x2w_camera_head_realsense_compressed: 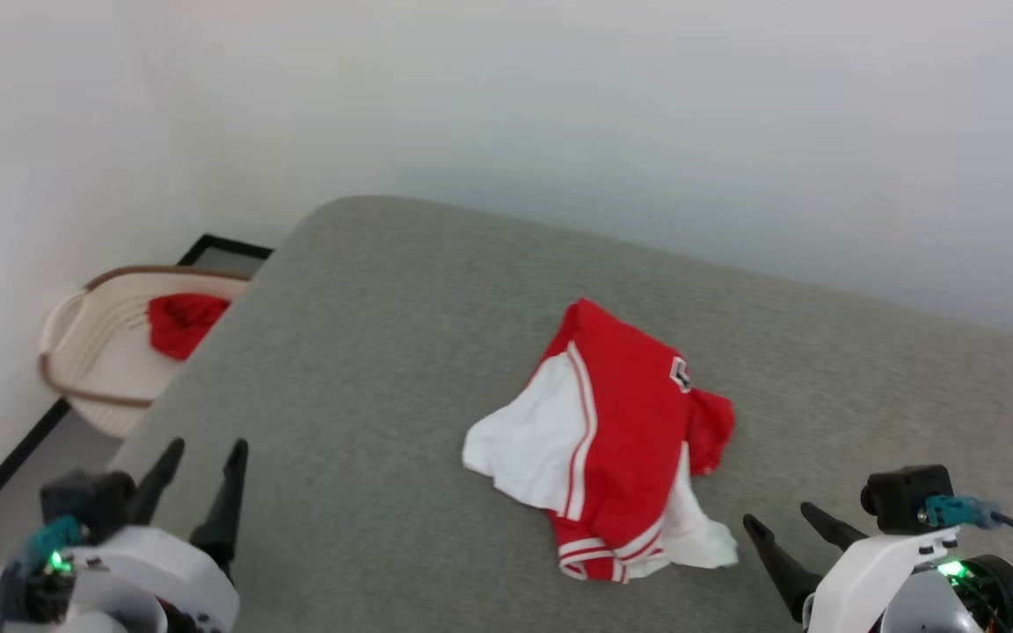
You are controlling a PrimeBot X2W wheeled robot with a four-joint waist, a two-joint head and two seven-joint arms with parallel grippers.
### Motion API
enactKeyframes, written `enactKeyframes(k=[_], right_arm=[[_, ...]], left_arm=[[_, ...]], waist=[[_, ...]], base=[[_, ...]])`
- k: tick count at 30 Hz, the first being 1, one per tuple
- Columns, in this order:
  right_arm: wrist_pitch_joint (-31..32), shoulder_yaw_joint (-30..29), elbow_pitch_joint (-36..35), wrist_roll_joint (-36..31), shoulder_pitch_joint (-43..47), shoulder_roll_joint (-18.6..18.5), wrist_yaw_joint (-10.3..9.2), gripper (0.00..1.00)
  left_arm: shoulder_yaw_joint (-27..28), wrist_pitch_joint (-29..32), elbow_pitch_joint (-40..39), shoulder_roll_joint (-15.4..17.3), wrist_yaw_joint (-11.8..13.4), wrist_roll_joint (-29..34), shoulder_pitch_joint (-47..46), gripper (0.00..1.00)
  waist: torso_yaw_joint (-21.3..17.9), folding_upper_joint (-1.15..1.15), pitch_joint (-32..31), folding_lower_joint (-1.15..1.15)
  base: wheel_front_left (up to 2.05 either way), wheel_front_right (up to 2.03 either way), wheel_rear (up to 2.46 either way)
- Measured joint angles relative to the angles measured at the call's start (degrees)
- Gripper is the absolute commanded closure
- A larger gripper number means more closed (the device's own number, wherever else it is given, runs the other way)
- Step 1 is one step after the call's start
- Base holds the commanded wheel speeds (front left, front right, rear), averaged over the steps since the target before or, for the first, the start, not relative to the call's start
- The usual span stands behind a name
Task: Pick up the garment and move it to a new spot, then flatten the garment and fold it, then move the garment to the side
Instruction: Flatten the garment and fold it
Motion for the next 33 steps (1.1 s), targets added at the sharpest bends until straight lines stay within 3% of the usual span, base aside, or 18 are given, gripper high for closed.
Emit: enactKeyframes(k=[5, 13, 23, 24, 26, 33], right_arm=[[2.74, -0.09, 2.07, 0.67, -1.32, -0.53, 0.00, 0.00], [7.39, -2.64, 6.53, -0.98, -4.43, -1.56, 0.00, 0.00], [12.80, -1.21, 16.39, -1.12, -10.04, -1.89, 0.00, 0.00], [13.27, -0.85, 17.15, -0.65, -10.57, -1.97, -0.01, 0.51], [13.72, -0.36, 18.49, -0.07, -11.83, -2.22, 0.00, 1.00], [12.89, 1.02, 20.78, 1.03, -13.63, -3.90, 0.03, 1.00]], left_arm=[[4.35, -0.31, -2.79, -2.99, 0.66, 4.12, 3.39, 0.00], [13.88, -0.42, -6.23, -10.90, -0.93, 12.77, 7.66, 0.00], [21.62, -0.42, -6.81, -18.98, -5.38, 19.02, 9.05, 0.00], [22.30, -0.42, -6.59, -19.52, -5.86, 19.60, 9.05, 0.00], [23.50, -0.42, -6.10, -20.50, -6.58, 20.41, 9.07, 0.00], [25.99, -0.42, -3.91, -22.16, -8.92, 22.70, 9.00, 0.00]], waist=[[3.24, 0.00, 0.24, 0.00], [8.69, 0.00, 2.62, 0.00], [11.32, 0.00, 8.14, 0.00], [11.52, 0.00, 8.47, 0.00], [11.87, 0.00, 8.97, 0.00], [11.82, 0.00, 8.22, 0.00]], base=[[0.00, 0.00, 0.00], [0.00, 0.00, 0.00], [0.00, 0.00, 0.00], [0.00, 0.00, 0.00], [0.00, 0.00, 0.00], [0.00, 0.00, 0.00]])
